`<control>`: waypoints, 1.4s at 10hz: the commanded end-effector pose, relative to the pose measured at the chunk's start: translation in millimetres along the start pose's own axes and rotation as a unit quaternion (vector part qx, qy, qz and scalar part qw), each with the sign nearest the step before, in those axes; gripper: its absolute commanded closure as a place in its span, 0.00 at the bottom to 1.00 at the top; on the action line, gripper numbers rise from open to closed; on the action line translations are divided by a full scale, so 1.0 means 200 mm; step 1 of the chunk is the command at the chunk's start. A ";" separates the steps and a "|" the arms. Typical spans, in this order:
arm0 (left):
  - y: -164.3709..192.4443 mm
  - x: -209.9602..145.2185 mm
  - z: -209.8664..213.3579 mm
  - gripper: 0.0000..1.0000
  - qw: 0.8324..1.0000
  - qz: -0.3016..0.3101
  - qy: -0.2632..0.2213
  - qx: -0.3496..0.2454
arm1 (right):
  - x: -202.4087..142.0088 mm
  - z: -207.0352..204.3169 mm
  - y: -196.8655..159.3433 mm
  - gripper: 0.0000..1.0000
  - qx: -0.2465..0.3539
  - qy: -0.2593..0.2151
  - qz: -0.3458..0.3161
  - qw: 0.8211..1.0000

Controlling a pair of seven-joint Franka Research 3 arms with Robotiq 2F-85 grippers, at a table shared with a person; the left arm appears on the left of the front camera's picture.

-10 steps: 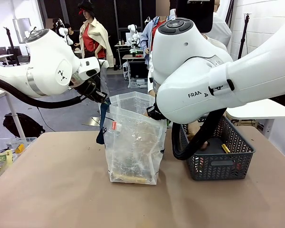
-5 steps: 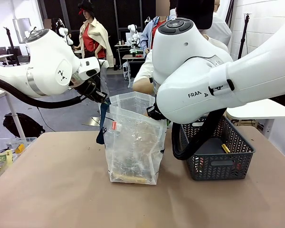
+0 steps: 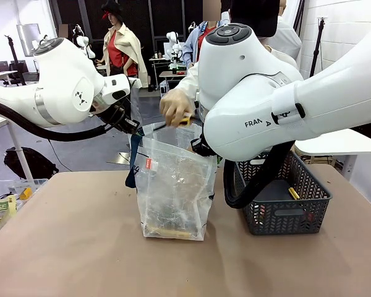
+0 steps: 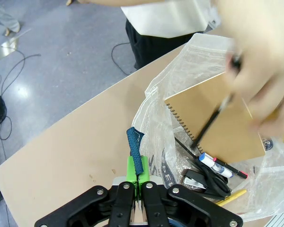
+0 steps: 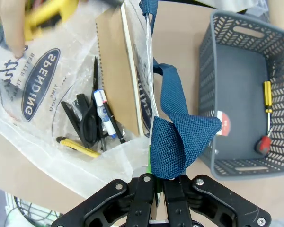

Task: Transfer purchased items from the store into the shopping bag.
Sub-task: Move the Reusable shopping bag to the right side of the table.

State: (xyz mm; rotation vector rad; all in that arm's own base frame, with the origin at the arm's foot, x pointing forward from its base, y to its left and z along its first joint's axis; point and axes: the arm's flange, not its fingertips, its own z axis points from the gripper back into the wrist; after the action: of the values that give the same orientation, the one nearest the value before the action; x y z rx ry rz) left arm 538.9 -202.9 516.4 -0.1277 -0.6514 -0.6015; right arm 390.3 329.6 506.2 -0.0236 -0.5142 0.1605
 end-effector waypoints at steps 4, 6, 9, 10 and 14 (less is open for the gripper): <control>0.01 0.00 0.01 1.00 1.000 0.003 -0.001 0.002 | -0.01 -0.01 0.00 1.00 -0.001 0.002 -0.003 1.000; 0.01 0.00 0.01 1.00 1.000 0.003 -0.001 0.002 | -0.01 -0.01 0.00 1.00 -0.001 0.002 -0.003 1.000; 0.01 0.00 0.01 1.00 1.000 0.003 -0.001 0.002 | -0.01 -0.01 0.00 1.00 -0.001 0.002 -0.003 1.000; 0.01 0.00 0.01 1.00 1.000 0.003 -0.001 0.002 | -0.01 -0.01 0.00 1.00 -0.001 0.002 -0.003 1.000; 0.01 0.00 0.01 1.00 1.000 0.003 -0.001 0.002 | -0.01 -0.01 0.00 1.00 -0.001 0.002 -0.003 1.000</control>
State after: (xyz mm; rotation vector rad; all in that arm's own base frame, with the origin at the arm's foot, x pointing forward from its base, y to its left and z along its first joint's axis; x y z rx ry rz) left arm 538.9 -202.9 516.4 -0.1277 -0.6514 -0.6015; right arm 390.3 329.6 506.2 -0.0236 -0.5142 0.1605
